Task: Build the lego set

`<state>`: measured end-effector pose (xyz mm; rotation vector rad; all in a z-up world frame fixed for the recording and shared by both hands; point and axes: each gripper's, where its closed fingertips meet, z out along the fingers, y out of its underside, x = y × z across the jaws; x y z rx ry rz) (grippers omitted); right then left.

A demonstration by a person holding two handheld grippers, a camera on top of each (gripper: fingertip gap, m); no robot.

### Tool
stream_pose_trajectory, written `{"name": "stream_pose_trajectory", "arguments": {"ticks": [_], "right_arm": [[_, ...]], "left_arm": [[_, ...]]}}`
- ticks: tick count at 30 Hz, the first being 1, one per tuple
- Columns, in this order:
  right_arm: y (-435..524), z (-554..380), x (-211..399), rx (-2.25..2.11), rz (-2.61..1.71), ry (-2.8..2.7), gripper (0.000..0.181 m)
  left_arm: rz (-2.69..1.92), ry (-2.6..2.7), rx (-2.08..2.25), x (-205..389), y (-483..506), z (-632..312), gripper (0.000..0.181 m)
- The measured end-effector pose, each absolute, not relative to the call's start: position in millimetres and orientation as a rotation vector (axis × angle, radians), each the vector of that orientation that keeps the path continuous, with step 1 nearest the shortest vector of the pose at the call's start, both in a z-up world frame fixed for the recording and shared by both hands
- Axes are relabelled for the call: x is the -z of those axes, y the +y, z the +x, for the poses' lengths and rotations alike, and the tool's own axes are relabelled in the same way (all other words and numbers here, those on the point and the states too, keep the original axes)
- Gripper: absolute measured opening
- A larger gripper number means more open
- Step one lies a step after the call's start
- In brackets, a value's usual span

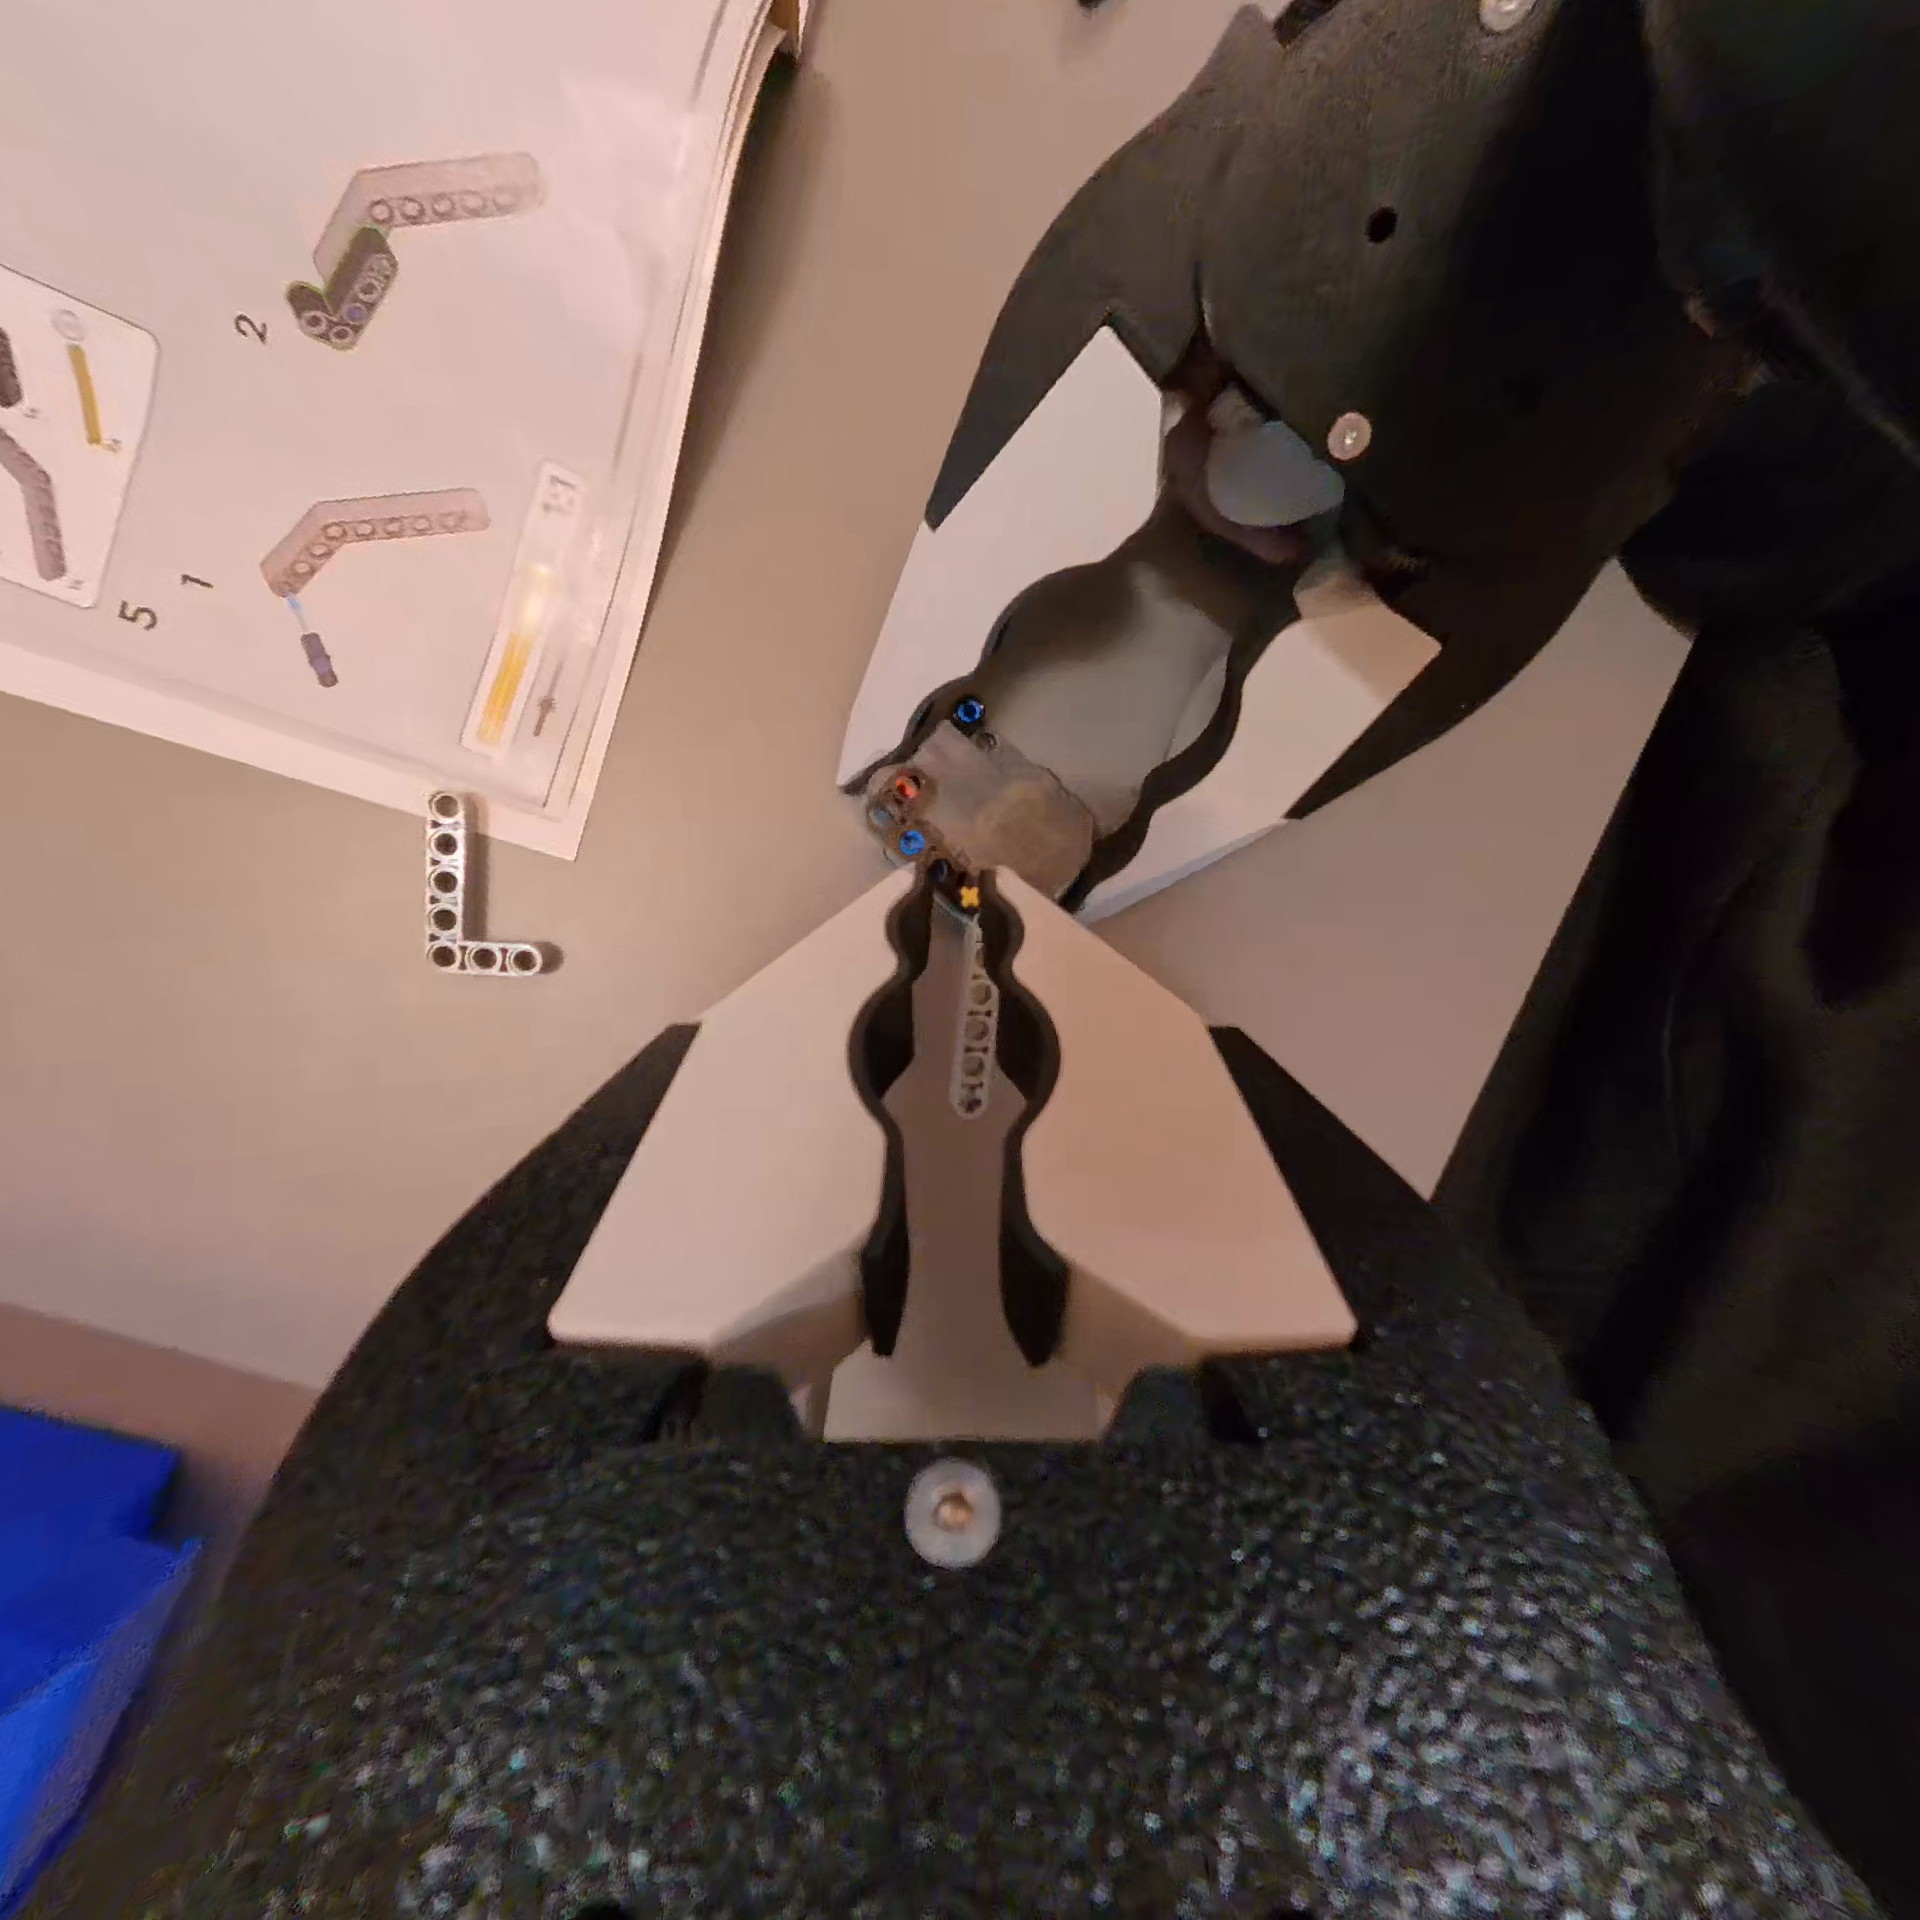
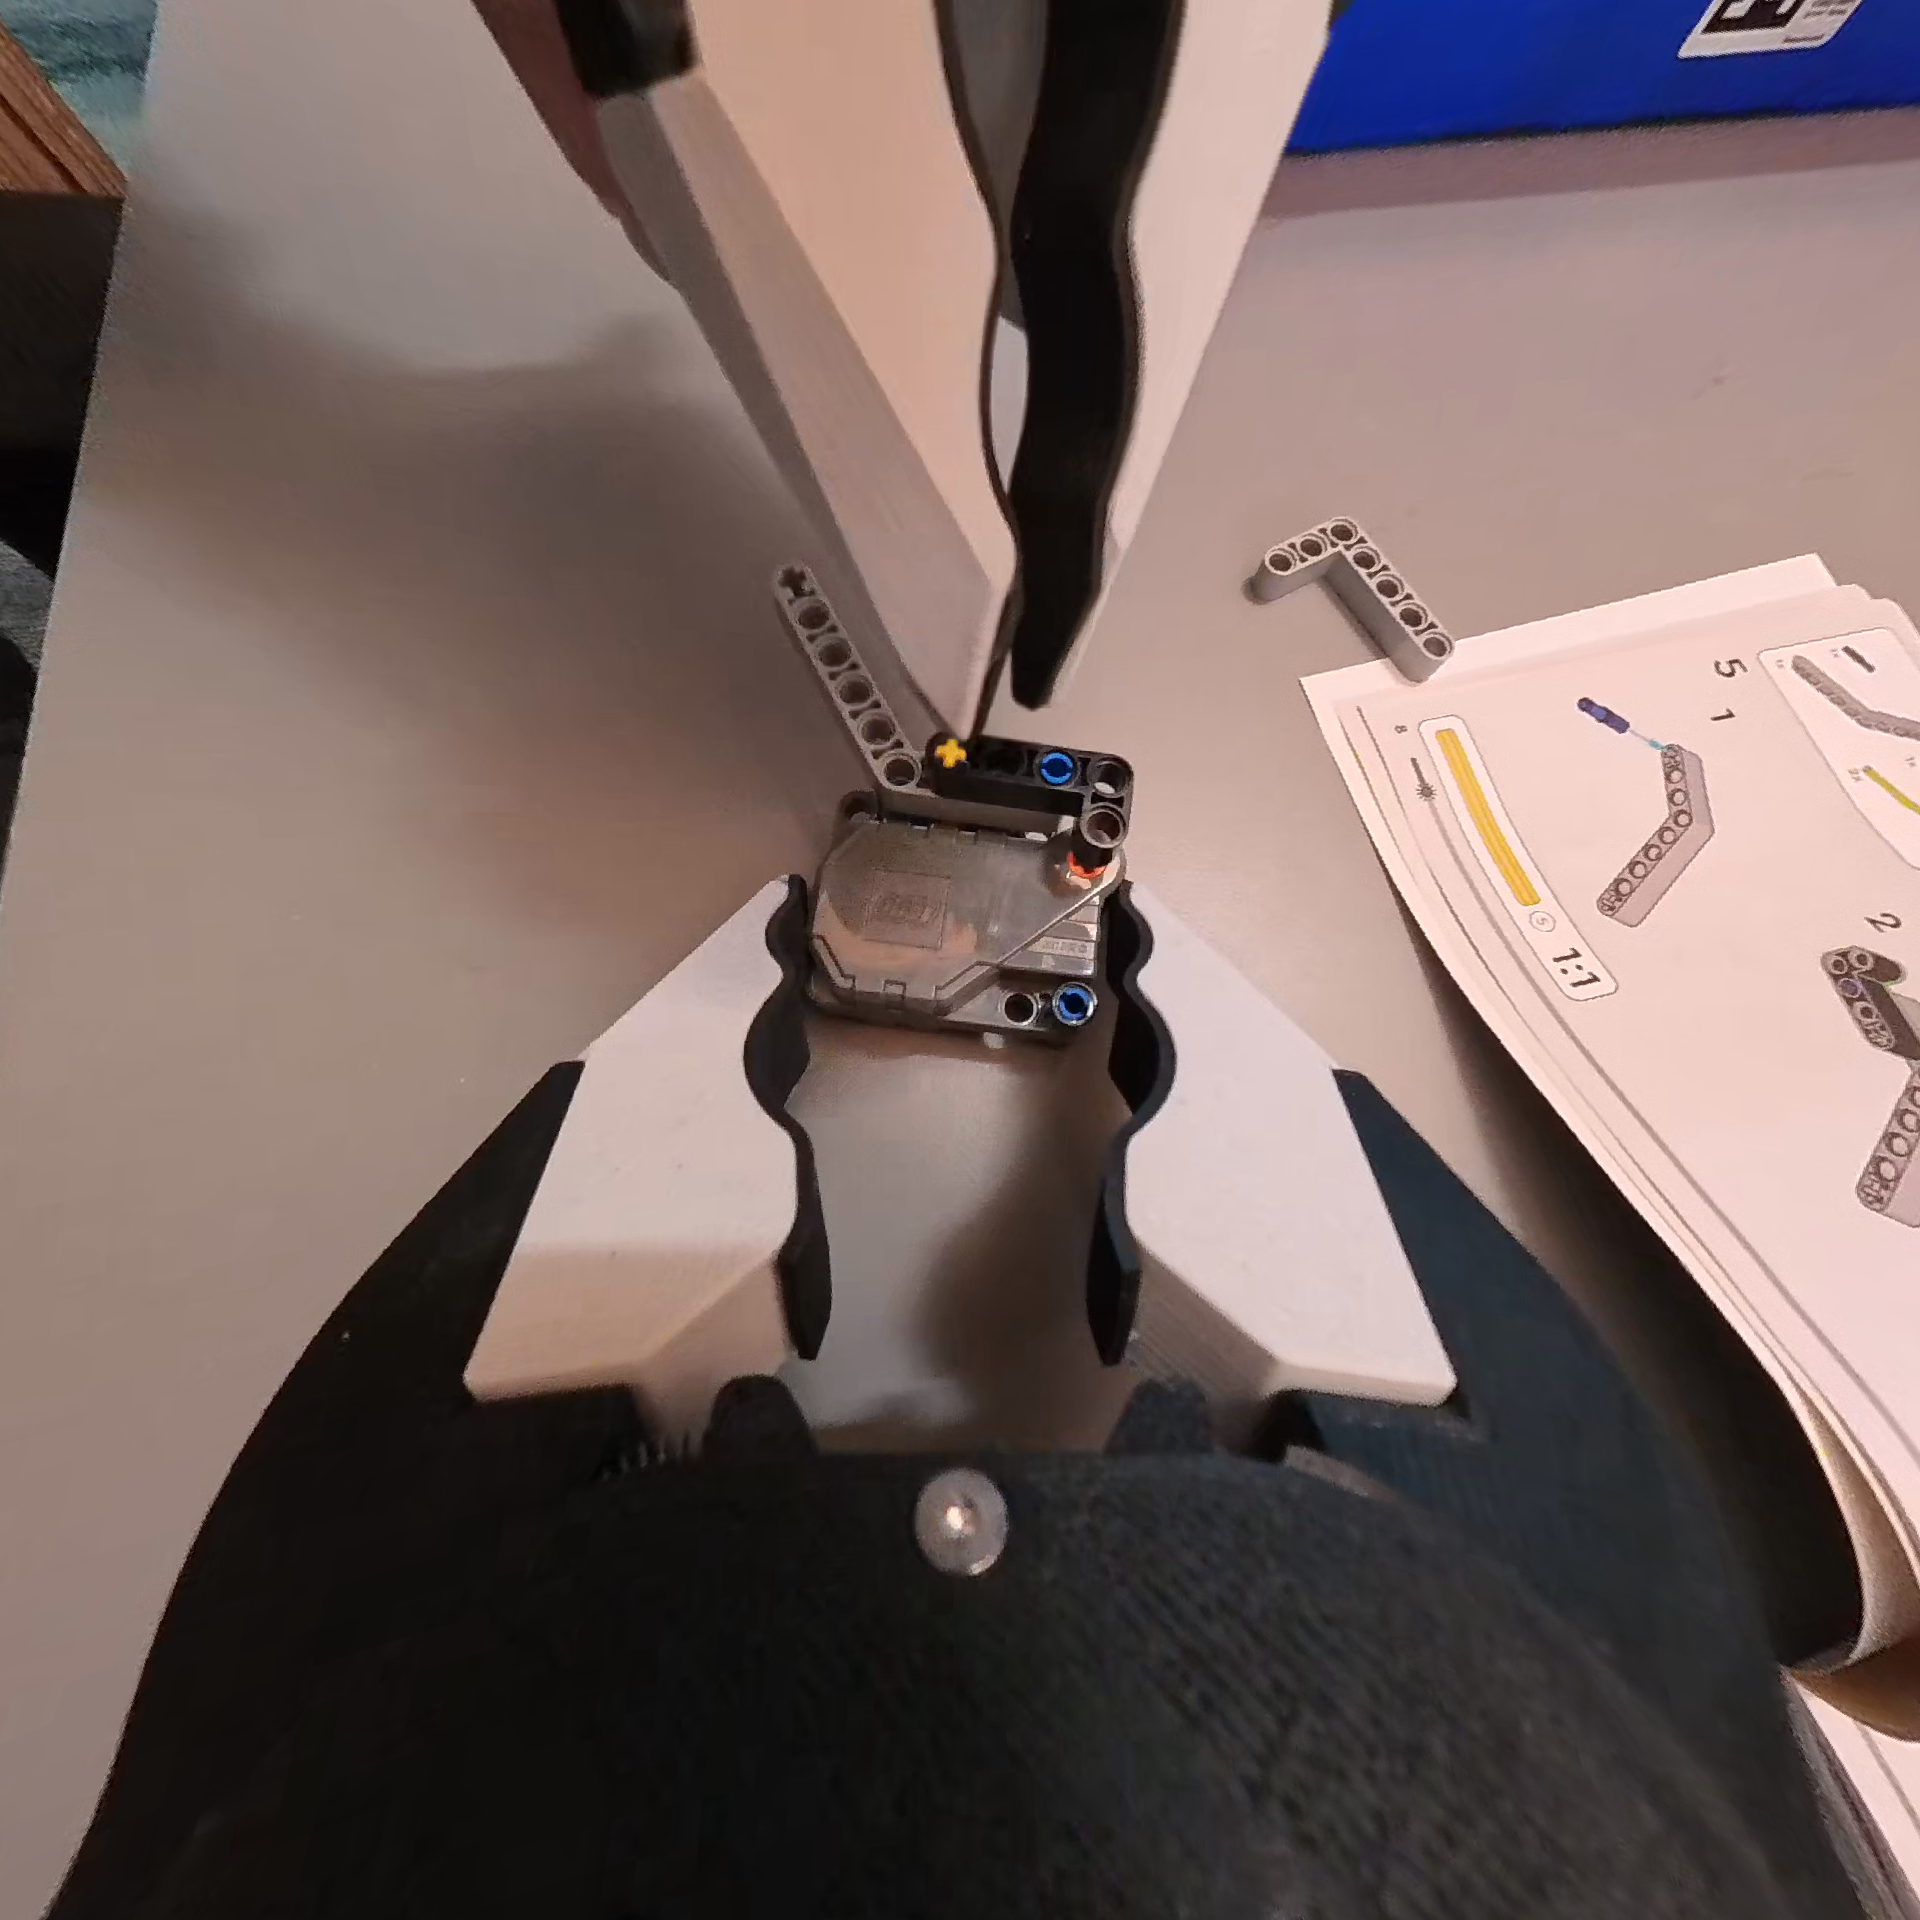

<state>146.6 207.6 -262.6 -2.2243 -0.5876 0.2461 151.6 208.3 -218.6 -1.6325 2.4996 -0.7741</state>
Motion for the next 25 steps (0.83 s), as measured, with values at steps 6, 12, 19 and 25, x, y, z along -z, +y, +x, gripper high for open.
{"name": "stream_pose_trajectory", "arguments": {"ticks": [6, 12, 19, 25], "right_arm": [[207.8, 147.0, 262.6, -0.263, -2.229, -0.579, 0.056], [207.9, 147.0, 262.6, -0.261, -2.228, -0.58, 0.056], [208.0, 147.0, 262.8, -0.263, -2.229, -0.579, 0.055], [208.0, 147.1, 262.9, -0.266, -2.23, -0.578, 0.055]], "left_arm": [[-1.635, 2.547, 0.663, 220.1, 208.4, 153.6, 0.005], [-1.243, 2.657, 0.585, 216.4, 210.5, 155.6, 0.0], [-1.052, 2.734, 0.586, 220.2, 207.5, 157.3, 0.0], [-0.955, 2.781, 0.476, 227.9, 210.3, 154.8, 0.0]]}}
